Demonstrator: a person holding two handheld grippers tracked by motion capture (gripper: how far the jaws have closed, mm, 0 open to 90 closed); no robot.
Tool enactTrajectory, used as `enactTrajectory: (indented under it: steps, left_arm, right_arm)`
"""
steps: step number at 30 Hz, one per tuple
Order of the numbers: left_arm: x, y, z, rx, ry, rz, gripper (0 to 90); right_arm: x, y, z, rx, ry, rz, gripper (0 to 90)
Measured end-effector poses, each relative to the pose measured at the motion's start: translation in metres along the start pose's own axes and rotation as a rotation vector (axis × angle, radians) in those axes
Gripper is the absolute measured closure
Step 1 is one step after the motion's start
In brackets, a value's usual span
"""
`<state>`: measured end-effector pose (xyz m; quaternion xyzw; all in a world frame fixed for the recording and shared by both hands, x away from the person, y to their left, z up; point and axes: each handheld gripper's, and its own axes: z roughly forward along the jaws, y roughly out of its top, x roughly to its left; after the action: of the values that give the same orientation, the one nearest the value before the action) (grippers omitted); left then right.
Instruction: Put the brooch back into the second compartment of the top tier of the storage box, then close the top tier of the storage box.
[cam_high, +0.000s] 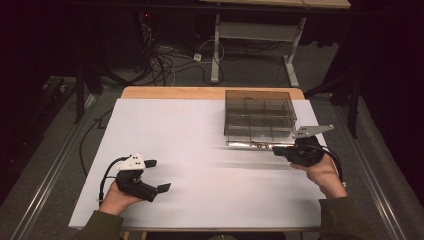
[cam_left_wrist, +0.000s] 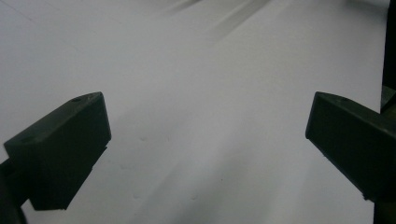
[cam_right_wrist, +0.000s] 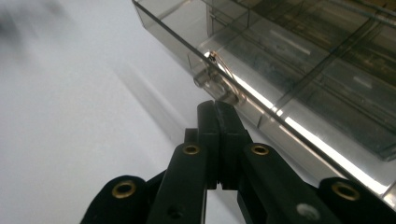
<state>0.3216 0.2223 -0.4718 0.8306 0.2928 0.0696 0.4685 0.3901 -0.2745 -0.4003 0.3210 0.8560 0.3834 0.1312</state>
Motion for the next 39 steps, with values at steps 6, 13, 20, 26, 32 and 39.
enactTrajectory:
  steps: [6, 13, 20, 26, 32, 39]
  left_arm:
    - [0.0, 0.0, 0.0, 0.0, 0.001, 0.003, 0.0]
    - [0.0, 0.0, 0.0, 0.003, 0.001, 0.005, 0.0]
    - [-0.001, -0.001, 0.0, 0.005, 0.002, 0.004, 0.0]
    - [-0.001, -0.001, -0.001, 0.004, 0.002, 0.002, 0.0]
    - [-0.001, -0.001, 0.0, 0.004, 0.003, 0.003, 0.0]
    - [-0.001, -0.001, 0.0, 0.007, 0.002, 0.004, 0.0]
  right_arm:
    - [-0.004, -0.008, 0.009, 0.008, -0.006, 0.016, 90.0]
    - [-0.006, -0.009, 0.019, 0.017, -0.021, 0.022, 90.0]
    - [-0.01, -0.008, 0.021, -0.005, -0.035, 0.037, 90.0]
    - [-0.011, -0.007, 0.022, -0.008, -0.036, 0.038, 90.0]
    - [-0.01, -0.006, 0.024, -0.014, -0.033, 0.032, 90.0]
    - [-0.01, -0.006, 0.024, -0.018, -0.033, 0.035, 90.0]
